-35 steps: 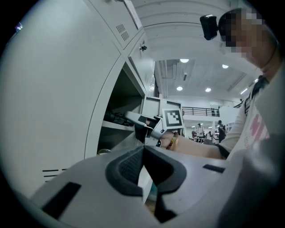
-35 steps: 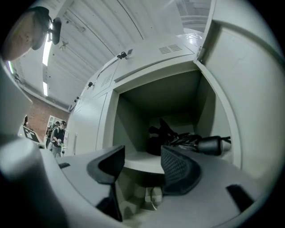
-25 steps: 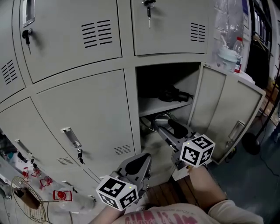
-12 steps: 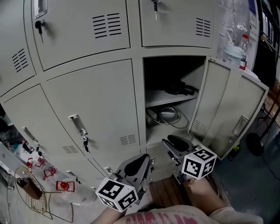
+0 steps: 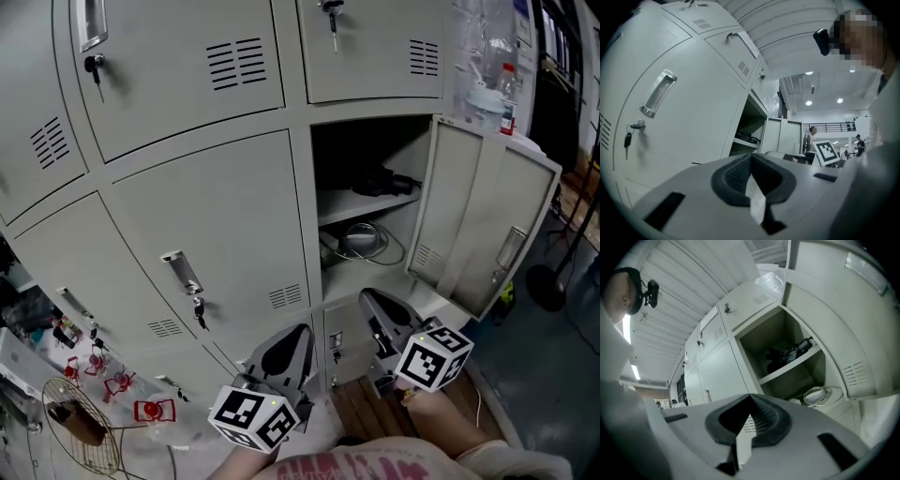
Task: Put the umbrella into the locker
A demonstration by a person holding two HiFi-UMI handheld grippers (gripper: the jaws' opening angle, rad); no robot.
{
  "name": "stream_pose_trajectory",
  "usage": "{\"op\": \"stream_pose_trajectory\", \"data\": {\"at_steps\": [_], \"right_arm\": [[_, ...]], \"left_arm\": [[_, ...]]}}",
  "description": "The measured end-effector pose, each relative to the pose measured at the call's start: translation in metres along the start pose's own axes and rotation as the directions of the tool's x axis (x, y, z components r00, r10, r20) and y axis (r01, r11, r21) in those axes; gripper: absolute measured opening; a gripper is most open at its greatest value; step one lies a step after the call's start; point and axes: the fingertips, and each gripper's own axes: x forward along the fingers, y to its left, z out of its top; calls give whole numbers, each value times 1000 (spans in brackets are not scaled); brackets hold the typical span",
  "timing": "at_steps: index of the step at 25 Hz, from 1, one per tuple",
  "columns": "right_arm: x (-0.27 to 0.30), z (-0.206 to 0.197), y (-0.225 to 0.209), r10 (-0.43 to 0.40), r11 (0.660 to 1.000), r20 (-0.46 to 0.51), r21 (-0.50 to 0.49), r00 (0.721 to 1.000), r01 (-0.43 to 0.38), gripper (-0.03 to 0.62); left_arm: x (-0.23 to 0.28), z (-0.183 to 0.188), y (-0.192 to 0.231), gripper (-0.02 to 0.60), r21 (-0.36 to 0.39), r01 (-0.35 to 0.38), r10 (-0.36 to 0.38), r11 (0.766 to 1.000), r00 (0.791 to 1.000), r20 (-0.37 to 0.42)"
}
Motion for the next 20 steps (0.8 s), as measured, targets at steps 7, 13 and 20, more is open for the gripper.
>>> {"op": "stream_pose_trajectory", "data": {"at_steps": [7,13,20], "right_arm": [[-18,-16,29,-65,997,20,-48,998,66,-3],[-36,-36,56,-117,987,-20,-109,993,114,-3],[-66,-55,83,-157,977,-30,-150,987,151,-4]], "left_arm": [[-31,5,2,3,-6,13,-13,1000,1000,28],[-57,5,-4,3,-22,50,-50,999,999,21],[-88,-3,-22,3,-41,108,-108,993,994,13]]}}
